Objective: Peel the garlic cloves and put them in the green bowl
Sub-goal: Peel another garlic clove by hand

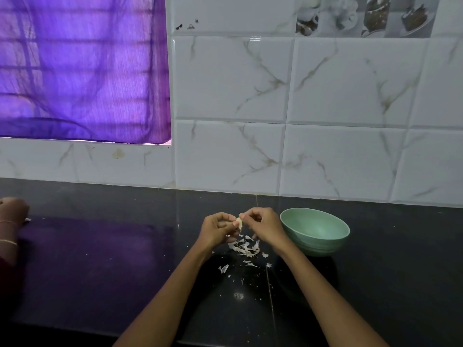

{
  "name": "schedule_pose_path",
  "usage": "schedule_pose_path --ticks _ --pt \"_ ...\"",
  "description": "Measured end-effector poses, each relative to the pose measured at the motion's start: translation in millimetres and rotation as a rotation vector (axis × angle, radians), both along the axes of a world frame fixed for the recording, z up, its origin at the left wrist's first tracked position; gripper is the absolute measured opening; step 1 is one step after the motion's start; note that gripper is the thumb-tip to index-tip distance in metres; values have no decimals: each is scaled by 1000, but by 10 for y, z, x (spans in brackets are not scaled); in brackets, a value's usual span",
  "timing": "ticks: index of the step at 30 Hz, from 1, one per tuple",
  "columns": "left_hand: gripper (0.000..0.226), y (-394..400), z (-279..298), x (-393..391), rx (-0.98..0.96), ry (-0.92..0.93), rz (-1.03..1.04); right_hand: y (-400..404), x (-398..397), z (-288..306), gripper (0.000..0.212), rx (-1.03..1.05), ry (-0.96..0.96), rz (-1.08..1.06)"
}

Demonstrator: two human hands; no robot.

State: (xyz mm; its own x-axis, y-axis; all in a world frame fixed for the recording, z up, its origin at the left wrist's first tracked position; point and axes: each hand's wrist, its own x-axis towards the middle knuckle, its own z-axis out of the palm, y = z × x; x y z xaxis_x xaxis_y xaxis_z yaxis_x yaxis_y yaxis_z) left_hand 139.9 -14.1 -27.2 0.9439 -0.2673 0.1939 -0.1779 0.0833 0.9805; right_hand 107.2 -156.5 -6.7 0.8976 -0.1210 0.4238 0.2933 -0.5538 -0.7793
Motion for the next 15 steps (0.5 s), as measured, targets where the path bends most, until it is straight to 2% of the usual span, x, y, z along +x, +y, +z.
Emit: schedule_pose_path --ticks 5,9,12,15 --pt "4 4 -15 13 68 -99 29 -2 19 -26 13 67 27 -14" --pt "20 -23 -20 -37 197 -293 138 27 13 -39 12 30 6 -56" --pt "18 -24 -42 -9 240 -362 227 30 18 -25 13 -74 14 -34" --pt "15 -14 -56 6 266 -407 229 27 22 -11 15 -262 6 -50"
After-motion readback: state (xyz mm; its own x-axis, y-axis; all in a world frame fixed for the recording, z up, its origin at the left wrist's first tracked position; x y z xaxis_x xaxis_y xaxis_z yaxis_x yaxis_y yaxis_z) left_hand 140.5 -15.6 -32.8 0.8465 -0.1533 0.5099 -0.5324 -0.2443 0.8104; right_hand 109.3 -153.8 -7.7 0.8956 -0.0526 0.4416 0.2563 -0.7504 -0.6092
